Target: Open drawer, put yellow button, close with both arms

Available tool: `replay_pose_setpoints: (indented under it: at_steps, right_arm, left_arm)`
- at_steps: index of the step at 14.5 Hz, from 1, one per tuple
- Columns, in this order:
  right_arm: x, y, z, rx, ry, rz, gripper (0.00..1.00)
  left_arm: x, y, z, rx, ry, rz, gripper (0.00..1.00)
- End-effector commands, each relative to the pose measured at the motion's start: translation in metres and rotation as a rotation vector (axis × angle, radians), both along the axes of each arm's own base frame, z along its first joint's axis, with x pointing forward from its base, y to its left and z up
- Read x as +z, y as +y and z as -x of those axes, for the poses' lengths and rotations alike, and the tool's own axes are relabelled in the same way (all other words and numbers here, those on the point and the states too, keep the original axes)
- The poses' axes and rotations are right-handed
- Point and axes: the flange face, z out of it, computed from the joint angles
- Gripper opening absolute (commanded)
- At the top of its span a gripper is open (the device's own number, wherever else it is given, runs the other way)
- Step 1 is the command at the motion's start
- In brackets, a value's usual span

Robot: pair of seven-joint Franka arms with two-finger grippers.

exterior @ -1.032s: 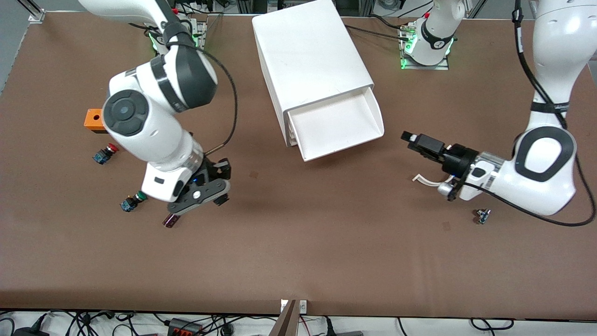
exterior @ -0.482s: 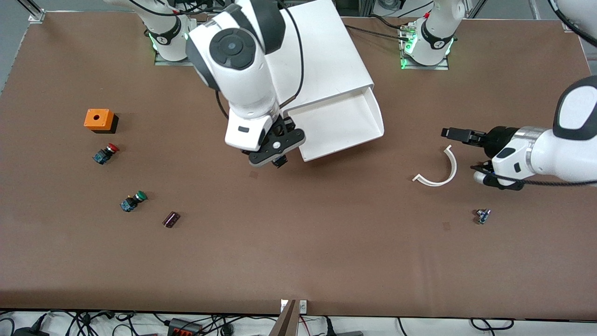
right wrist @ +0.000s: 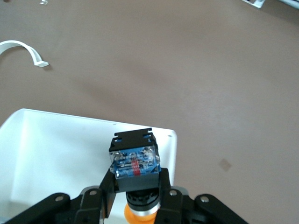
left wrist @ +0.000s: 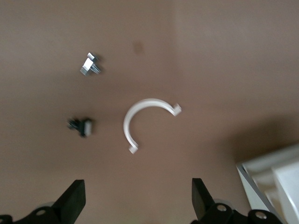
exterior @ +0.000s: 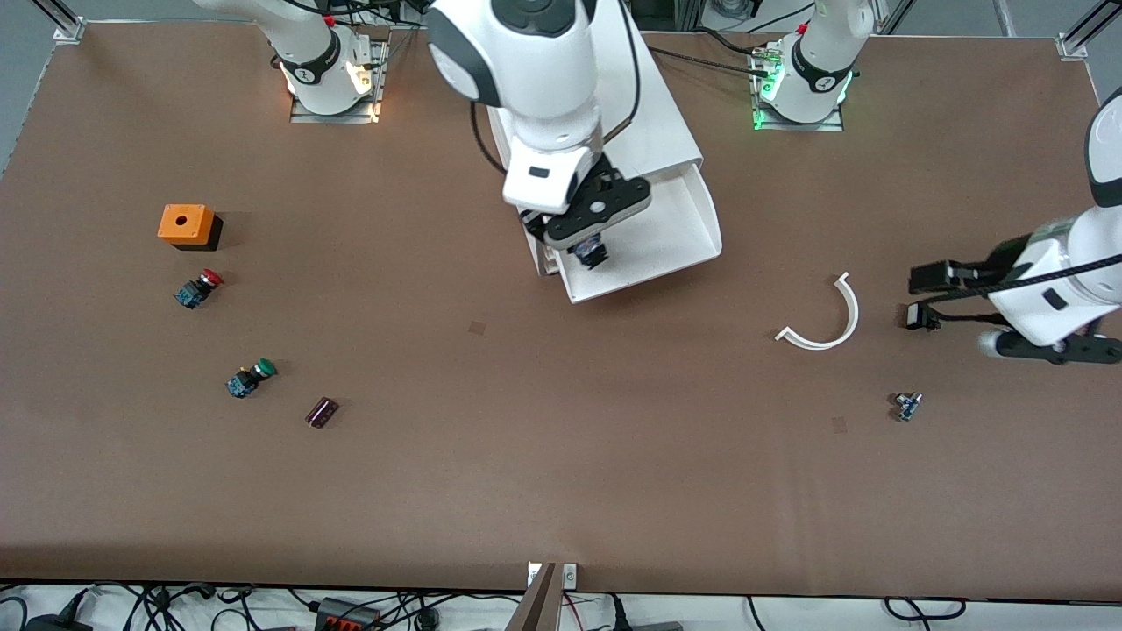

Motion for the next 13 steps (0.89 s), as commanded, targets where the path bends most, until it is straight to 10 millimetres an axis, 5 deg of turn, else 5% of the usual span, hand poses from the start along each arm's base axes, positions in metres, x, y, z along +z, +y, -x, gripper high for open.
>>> replay_pose_setpoints:
  at_steps: [1,8,13]
  right_arm:
    - [-0.012,0.014,0.002,-0.013,-0.017,0.000,0.00]
    - [-0.060,0.045,0.023,-0.097,0.045,0.025,0.00]
    - [-0.072,0.057,0.037,-0.128,0.086,0.016,0.00]
  left_arm:
    - [-0.005,0.003,-0.015,0.006,-0.045,-0.060,1.00]
    - [-0.009,0.003,-0.007,0.037,-0.061,-0.020,1.00]
    - [-0.010,0.006,-0.005,0.047,-0.051,-0.007,1.00]
